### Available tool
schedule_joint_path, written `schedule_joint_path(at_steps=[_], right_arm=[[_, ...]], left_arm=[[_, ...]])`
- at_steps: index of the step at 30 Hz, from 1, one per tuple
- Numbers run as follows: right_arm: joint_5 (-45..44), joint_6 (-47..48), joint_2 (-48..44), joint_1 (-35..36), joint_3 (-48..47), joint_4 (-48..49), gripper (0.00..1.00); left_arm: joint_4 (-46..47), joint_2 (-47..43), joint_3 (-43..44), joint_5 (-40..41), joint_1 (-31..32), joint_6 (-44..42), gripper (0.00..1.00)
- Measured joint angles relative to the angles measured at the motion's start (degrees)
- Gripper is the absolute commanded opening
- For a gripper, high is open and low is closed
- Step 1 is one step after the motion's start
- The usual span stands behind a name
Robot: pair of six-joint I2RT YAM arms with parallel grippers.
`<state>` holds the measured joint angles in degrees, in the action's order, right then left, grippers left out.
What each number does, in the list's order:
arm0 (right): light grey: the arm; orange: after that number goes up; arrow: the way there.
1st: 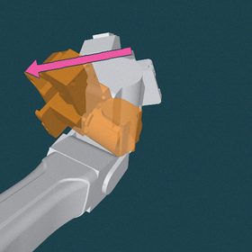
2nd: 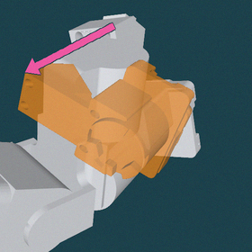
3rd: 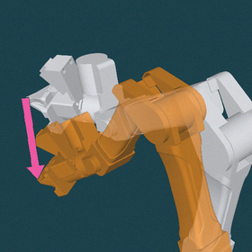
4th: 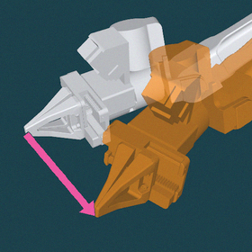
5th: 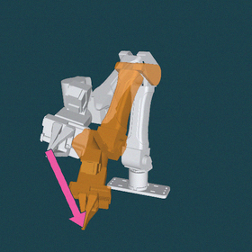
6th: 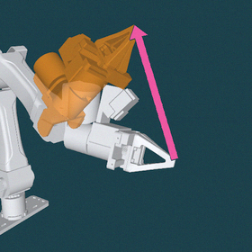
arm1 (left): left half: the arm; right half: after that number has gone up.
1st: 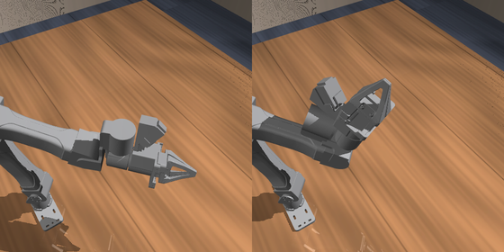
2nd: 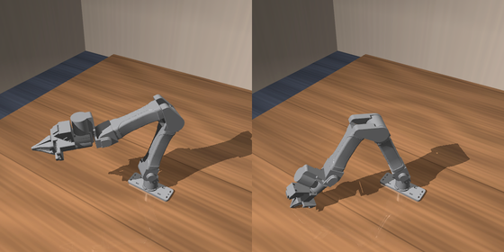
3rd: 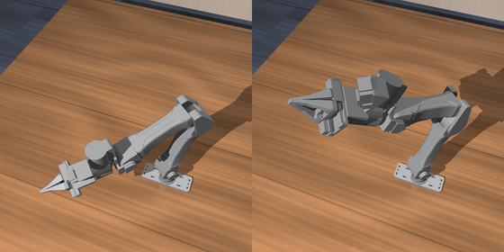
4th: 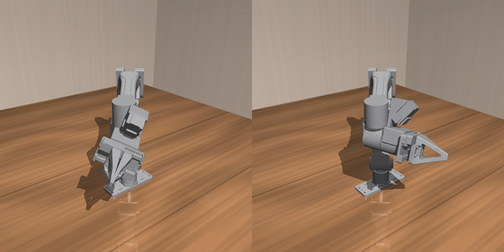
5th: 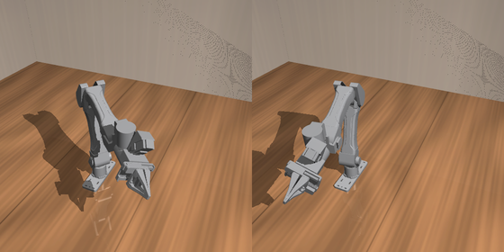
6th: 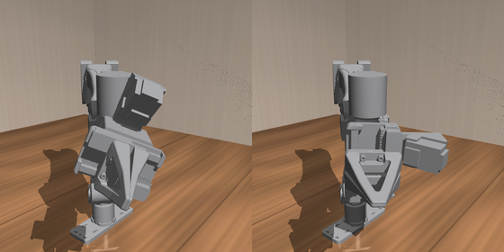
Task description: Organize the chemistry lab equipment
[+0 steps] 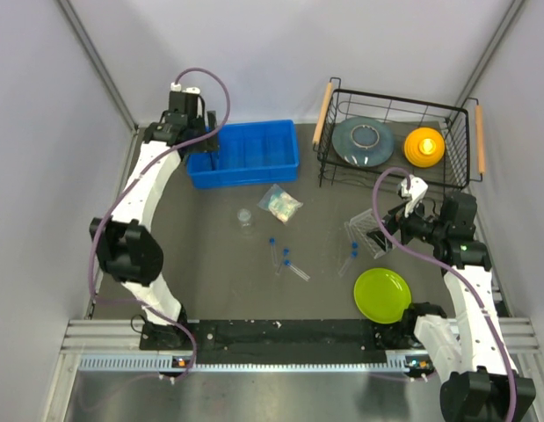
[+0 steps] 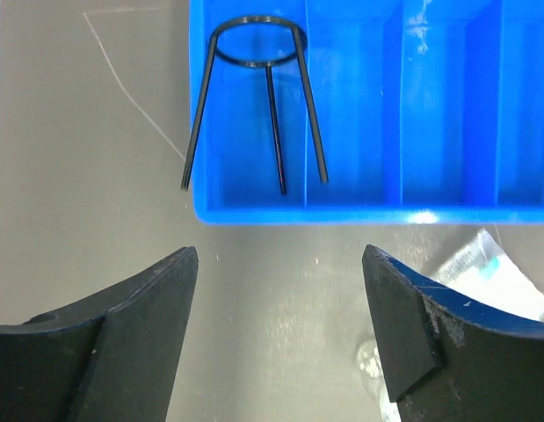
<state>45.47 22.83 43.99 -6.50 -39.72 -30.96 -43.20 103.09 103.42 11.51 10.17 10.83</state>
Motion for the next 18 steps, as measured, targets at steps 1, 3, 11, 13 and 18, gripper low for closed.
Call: schedule_joint_path(at_steps=[1,3,11,13,18], right_arm=[[0.0,0.11,-0.02,0.0,0.0,0.0,0.99],[0.0,0.17,-0.09,0.0,0.0,0.0,0.99],[0.9,1.2,-0.44,0.0,1.16,0.09,0.99],[1.55,1.44,-0.42,0.0,1.51,0.02,0.99],[3.3,1.9,-0.31,0.0,1.62,0.04,0.99]], left_arm=[[0.92,-2.89,-2.78,-0.44,0.0,0.09,0.86],[2.27,-7.85,-7.69,-1.73,0.0,0.39,0.92],[8.17,-27.76,-28.17,-11.98,-0.5,2.62,0.99],[9.99,-31.87,-32.74,-15.72,-0.59,3.04,0.99],[12.5,-40.19,-43.56,-27.32,-0.57,5.95,0.99]])
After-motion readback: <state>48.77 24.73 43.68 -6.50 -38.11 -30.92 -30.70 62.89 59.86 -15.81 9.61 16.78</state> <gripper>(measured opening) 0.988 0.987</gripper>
